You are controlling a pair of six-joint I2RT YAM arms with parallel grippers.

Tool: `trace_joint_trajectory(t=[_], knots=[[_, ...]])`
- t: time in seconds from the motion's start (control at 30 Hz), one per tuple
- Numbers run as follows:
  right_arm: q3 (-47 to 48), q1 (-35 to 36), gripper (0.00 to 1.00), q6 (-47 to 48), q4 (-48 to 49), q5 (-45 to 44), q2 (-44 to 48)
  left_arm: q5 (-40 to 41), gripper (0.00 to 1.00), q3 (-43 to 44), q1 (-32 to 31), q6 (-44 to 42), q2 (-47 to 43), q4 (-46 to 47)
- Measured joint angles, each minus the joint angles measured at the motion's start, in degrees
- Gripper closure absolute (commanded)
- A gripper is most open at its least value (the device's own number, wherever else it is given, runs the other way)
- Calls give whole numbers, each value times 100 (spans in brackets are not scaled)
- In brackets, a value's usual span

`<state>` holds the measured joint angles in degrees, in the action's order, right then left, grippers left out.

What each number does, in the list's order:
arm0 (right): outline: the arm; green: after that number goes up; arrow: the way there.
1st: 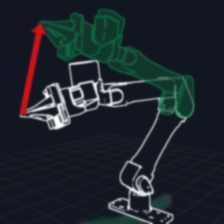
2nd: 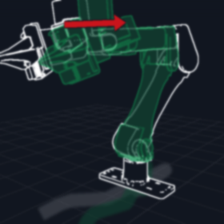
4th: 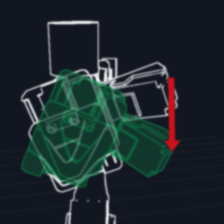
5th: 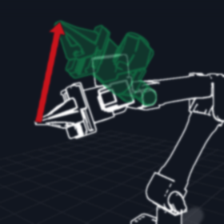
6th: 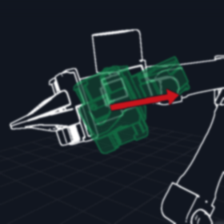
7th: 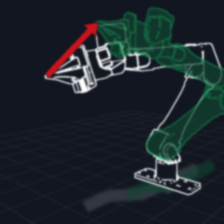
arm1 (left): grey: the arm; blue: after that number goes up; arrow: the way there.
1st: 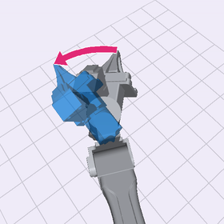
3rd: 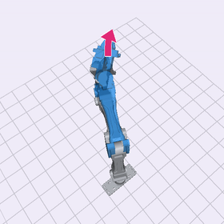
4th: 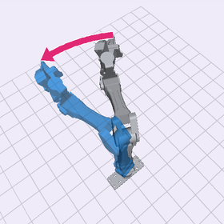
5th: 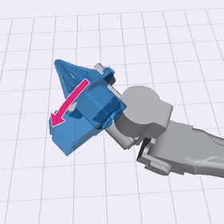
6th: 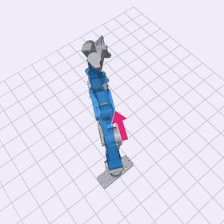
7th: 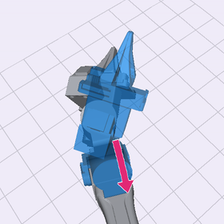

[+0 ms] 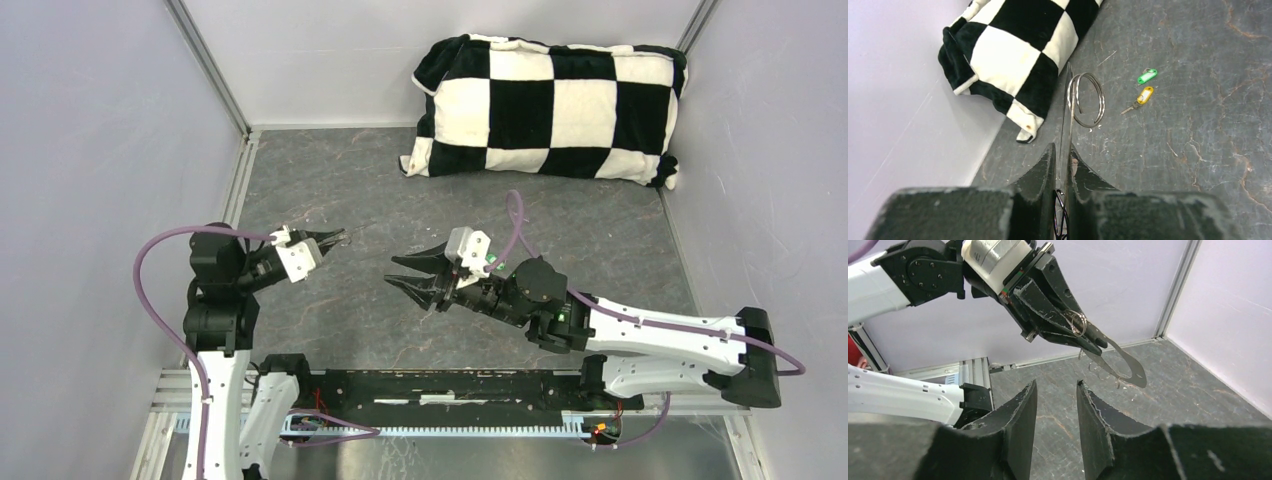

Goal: Put the keys on the keyring
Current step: Adjust the keyring.

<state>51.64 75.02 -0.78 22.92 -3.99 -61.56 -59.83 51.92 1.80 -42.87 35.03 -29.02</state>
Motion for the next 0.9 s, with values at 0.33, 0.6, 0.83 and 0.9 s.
trace_joint_trajectory(t=[0.33,0.6,0.83,0.9], knots=[[13,0,58,-153,614,802,-807,-52,98,-120,0,-197,-599,470],[107,144,58,584,654,348,-901,-223,98,-210,0,382,-675,769],[321,212,60,1252,649,208,-949,-369,98,-175,0,1543,-199,774],[348,317,61,1788,640,-35,-957,-426,98,-162,0,1853,-157,774]])
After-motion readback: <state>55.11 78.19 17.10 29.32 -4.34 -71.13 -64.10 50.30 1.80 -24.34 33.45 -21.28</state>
